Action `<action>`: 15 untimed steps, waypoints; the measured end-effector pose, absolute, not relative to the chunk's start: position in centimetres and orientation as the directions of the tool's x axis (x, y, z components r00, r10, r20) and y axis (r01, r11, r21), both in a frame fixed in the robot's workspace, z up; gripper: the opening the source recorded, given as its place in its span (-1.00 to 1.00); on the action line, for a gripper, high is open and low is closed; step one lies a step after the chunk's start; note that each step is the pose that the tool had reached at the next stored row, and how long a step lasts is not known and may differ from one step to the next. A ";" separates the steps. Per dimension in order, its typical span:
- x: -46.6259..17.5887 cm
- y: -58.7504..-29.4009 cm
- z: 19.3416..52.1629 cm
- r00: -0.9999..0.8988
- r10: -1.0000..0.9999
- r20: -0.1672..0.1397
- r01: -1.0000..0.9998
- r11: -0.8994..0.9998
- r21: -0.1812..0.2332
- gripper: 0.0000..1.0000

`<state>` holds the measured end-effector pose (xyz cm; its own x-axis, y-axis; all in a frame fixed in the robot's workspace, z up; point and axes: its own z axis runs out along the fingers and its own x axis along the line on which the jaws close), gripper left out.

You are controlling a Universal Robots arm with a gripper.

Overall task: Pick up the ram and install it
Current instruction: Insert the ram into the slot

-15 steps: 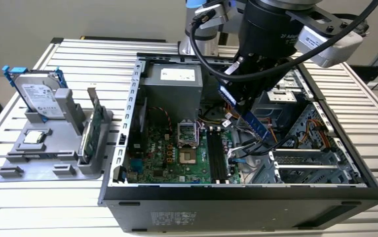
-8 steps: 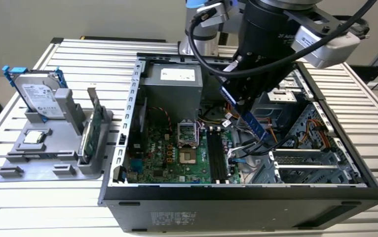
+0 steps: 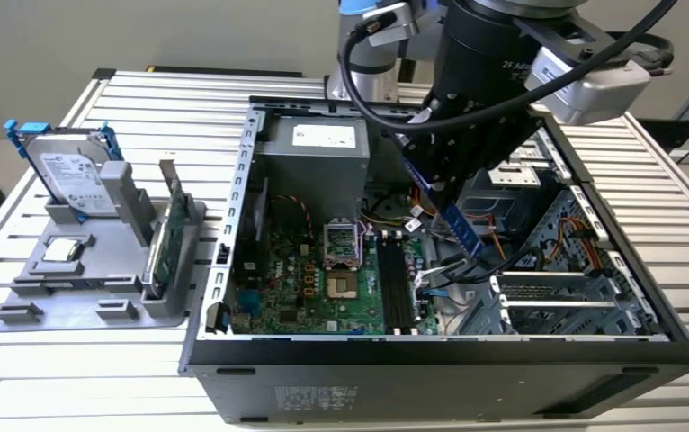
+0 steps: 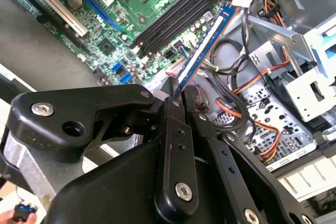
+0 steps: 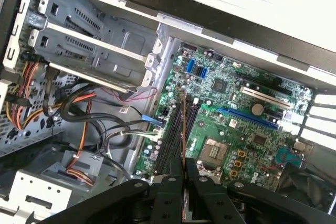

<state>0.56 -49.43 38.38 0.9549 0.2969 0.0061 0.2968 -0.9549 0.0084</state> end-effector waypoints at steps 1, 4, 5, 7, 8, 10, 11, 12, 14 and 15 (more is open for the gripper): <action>0.6 -49.4 38.4 0.958 0.288 0.006 0.288 -0.958 0.008 -1.00; 0.6 -49.4 38.4 0.964 0.264 0.006 0.264 -0.964 0.008 -1.00; 0.6 -49.4 38.4 0.967 0.257 0.006 0.256 -0.967 0.008 -1.00; 0.6 -49.4 38.4 0.970 0.242 0.006 0.241 -0.970 0.009 -1.00; 0.6 -49.4 38.4 0.972 0.234 0.006 0.234 -0.972 0.009 -1.00; 0.6 -49.4 38.4 0.975 0.221 0.006 0.220 -0.975 0.008 -1.00; 0.6 -49.4 38.4 0.977 0.215 0.006 0.215 -0.977 0.009 -1.00; 0.6 -49.4 38.4 0.978 0.208 0.006 0.208 -0.978 0.008 -1.00; 0.6 -49.4 38.4 0.980 0.198 0.006 0.198 -0.980 0.009 -1.00; 0.6 -49.4 38.4 0.981 0.193 0.006 0.193 -0.981 0.008 -1.00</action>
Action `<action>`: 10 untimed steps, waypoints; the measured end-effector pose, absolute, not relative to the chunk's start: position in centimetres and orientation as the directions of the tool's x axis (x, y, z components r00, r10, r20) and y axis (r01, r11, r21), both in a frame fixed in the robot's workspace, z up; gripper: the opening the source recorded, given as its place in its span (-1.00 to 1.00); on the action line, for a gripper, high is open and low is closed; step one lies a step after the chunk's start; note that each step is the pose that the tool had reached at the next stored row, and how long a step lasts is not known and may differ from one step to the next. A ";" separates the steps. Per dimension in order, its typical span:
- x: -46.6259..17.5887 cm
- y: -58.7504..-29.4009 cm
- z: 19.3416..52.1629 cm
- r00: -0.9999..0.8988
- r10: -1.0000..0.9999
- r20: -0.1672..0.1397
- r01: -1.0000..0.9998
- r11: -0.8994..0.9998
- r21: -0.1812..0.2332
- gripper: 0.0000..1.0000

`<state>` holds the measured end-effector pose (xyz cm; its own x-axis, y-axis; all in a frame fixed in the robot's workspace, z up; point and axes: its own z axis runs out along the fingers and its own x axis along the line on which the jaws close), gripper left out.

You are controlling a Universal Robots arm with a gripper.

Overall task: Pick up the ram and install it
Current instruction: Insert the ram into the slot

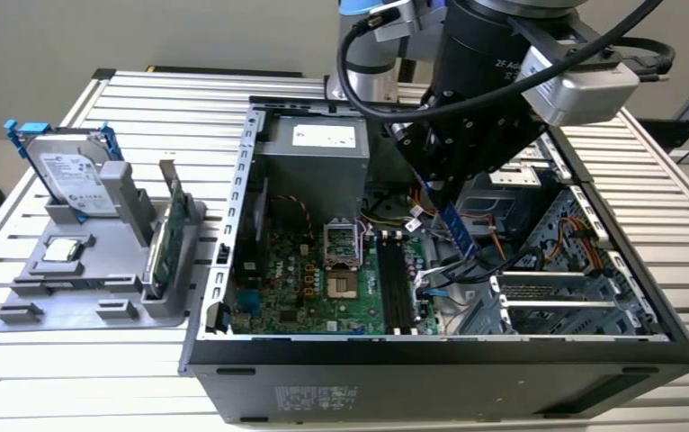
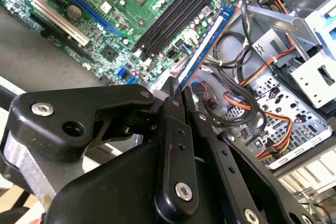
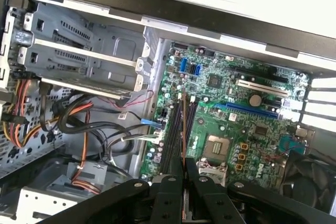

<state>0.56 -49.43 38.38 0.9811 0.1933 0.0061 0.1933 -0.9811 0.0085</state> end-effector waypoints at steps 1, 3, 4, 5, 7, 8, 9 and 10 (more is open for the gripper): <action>0.6 -49.4 38.4 0.982 0.189 0.006 0.189 -0.982 0.008 -1.00; 0.6 -49.4 38.4 0.983 0.182 0.006 0.182 -0.983 0.009 -1.00; 0.6 -49.4 38.4 0.984 0.179 0.006 0.179 -0.984 0.009 -1.00; 0.6 -49.4 38.4 0.984 0.177 0.006 0.177 -0.984 0.009 -1.00; 0.6 -49.4 38.4 0.984 0.177 0.006 0.177 -0.984 0.009 -1.00; 0.6 -49.4 38.4 0.984 0.177 0.006 0.176 -0.984 0.009 -1.00; 0.6 -49.4 38.4 0.984 0.176 0.006 0.176 -0.984 0.009 -1.00; 0.6 -49.4 38.4 0.984 0.176 0.006 0.176 -0.984 0.009 -1.00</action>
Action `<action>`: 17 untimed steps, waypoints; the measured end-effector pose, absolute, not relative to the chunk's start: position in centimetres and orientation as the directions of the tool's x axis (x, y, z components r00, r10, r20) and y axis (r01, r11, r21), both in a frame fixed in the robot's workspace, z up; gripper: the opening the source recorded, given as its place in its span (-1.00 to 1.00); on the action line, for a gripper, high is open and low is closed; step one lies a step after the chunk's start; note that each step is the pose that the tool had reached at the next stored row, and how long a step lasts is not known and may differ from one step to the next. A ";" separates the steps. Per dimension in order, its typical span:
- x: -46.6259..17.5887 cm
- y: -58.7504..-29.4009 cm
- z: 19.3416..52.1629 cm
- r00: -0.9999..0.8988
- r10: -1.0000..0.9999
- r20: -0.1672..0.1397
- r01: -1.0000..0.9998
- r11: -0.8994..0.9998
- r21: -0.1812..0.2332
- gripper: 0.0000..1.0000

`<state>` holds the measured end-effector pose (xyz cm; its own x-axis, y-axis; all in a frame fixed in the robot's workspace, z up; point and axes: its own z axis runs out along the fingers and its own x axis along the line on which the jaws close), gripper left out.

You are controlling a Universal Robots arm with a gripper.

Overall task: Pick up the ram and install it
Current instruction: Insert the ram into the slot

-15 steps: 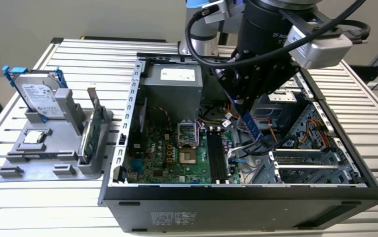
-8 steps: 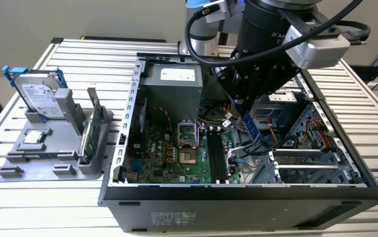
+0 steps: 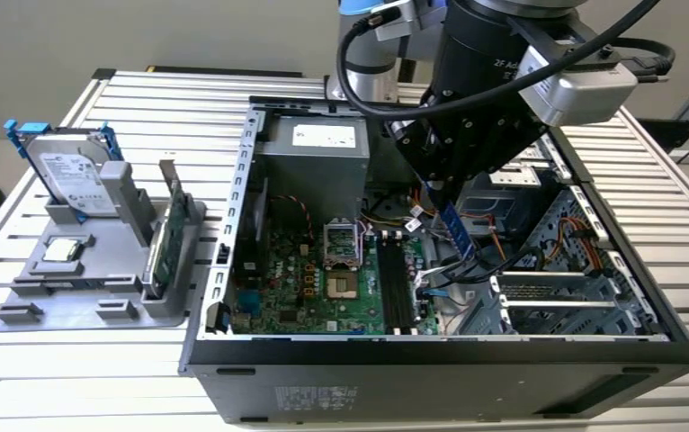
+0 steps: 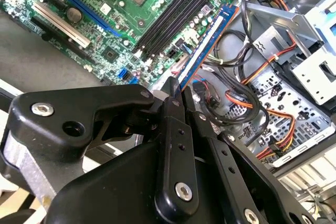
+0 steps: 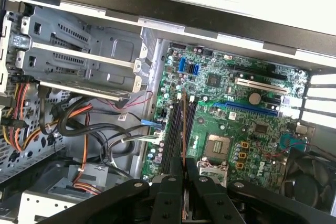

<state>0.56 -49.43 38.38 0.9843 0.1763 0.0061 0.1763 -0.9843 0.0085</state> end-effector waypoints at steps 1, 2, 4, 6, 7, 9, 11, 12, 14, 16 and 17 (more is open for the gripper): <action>0.6 -49.4 38.4 0.984 0.176 0.006 0.176 -0.984 0.009 -1.00; 0.6 -49.4 38.4 0.984 0.176 0.006 0.176 -0.984 0.008 -1.00; 0.6 -49.4 38.3 0.984 0.176 0.006 0.176 -0.984 0.008 -1.00; 0.6 -49.4 38.3 0.984 0.176 0.006 0.176 -0.984 0.008 -1.00; 0.6 -49.4 38.3 0.984 0.176 0.006 0.176 -0.984 0.008 -1.00; 0.6 -49.4 38.2 0.984 0.176 0.006 0.176 -0.984 0.008 -1.00; 0.7 -49.3 38.2 0.984 0.176 0.006 0.176 -0.984 0.009 -1.00; 0.8 -49.3 38.2 0.984 0.176 0.006 0.176 -0.984 0.009 -1.00; 0.9 -49.3 38.1 0.984 0.176 0.006 0.176 -0.984 0.008 -1.00; 1.0 -49.3 38.1 0.984 0.176 0.006 0.176 -0.984 0.009 -1.00; 1.1 -49.2 38.0 0.984 0.176 0.006 0.176 -0.984 0.008 -1.00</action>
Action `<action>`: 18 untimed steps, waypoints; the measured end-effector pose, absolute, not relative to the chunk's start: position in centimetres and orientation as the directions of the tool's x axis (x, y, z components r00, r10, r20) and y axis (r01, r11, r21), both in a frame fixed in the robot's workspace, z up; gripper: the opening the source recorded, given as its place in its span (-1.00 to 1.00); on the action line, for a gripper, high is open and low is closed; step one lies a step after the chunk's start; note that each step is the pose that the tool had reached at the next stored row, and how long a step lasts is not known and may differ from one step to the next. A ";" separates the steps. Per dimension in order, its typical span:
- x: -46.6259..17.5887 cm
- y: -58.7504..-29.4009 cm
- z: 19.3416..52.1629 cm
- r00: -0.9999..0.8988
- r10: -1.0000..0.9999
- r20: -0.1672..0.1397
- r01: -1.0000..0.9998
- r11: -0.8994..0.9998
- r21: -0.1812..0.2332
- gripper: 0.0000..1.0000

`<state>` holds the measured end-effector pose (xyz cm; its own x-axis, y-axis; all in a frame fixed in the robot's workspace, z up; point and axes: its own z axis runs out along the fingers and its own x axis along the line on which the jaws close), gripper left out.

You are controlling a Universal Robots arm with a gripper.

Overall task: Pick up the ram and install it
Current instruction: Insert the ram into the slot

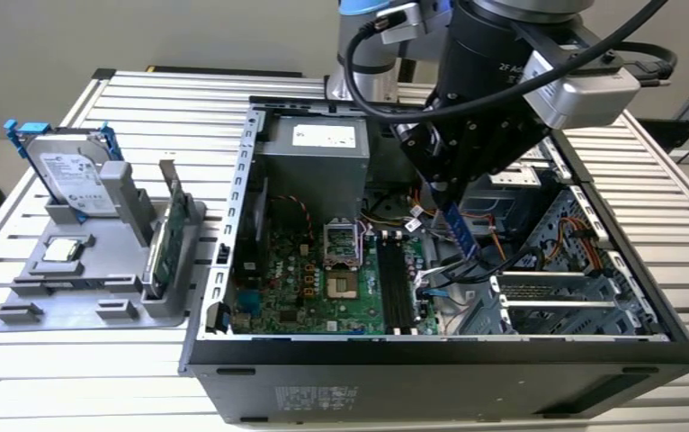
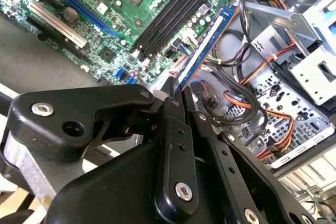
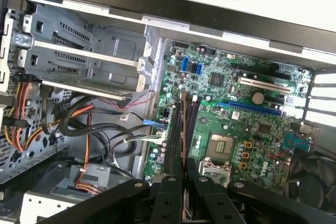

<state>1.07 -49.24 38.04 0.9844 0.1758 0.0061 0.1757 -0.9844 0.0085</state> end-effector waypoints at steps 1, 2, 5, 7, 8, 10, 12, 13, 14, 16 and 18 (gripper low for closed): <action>1.1 -49.2 38.0 0.985 0.175 0.006 0.175 -0.985 0.009 -1.00; 1.2 -49.2 38.0 0.985 0.173 0.006 0.173 -0.985 0.009 -1.00; 1.4 -49.1 37.9 0.988 0.156 0.006 0.156 -0.988 0.009 -1.00; 1.4 -49.1 37.9 0.990 0.143 0.006 0.143 -0.990 0.008 -1.00; 1.5 -49.0 37.8 0.990 0.140 0.006 0.140 -0.990 0.008 -1.00; 1.6 -49.0 37.7 0.990 0.138 0.006 0.138 -0.990 0.008 -1.00; 1.7 -48.9 37.7 0.991 0.136 0.004 0.136 -0.991 0.009 -1.00; 1.8 -48.9 37.6 0.991 0.135 0.004 0.135 -0.991 0.010 -1.00; 1.9 -48.8 37.5 0.991 0.135 0.003 0.135 -0.991 0.010 -1.00; 2.0 -48.6 37.4 0.991 0.134 0.003 0.134 -0.991 0.012 -1.00; 2.0 -48.5 37.3 0.991 0.134 0.002 0.134 -0.991 0.014 -1.00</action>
